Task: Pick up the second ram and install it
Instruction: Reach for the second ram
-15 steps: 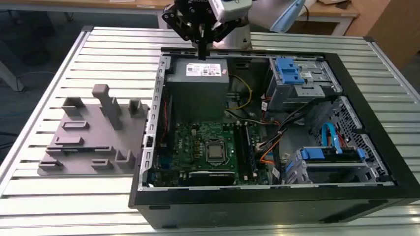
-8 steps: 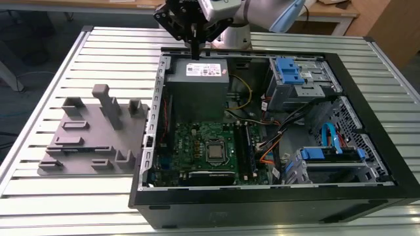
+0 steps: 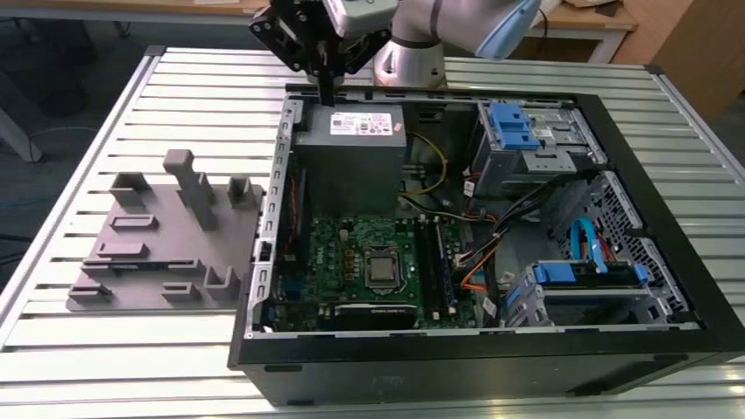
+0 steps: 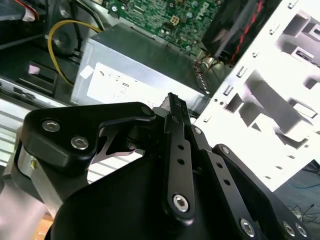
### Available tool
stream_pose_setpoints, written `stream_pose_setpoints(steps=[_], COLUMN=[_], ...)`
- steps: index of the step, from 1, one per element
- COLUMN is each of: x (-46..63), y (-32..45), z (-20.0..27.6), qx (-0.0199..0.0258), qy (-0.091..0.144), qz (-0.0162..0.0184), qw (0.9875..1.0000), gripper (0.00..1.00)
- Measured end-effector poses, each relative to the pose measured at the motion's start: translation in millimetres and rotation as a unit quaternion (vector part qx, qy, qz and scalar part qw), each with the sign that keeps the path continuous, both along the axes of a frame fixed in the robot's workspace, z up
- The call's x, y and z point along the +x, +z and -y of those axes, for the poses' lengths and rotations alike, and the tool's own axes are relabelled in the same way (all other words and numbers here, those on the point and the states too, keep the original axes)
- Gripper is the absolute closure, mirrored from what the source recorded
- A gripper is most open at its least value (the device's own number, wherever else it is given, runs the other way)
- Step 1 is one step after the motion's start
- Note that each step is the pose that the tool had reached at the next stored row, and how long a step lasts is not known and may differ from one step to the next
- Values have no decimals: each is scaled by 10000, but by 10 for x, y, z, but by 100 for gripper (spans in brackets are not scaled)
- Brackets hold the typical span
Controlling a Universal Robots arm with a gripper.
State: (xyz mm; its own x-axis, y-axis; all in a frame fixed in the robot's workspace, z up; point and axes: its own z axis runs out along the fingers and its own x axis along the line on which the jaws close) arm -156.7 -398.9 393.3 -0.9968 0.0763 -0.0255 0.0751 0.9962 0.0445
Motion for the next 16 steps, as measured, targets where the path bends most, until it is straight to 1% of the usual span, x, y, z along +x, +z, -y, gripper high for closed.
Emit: stream_pose_setpoints(steps=[5, 7, 16], x=[-164, -212, -365], y=[0, 0, 0], z=[0, 0, 0], qx=[0, 0, 0], qy=[0, 1, 0], qz=[6, 8, 8], qw=[10000, 10000, 10000], gripper=[93, 93, 93])
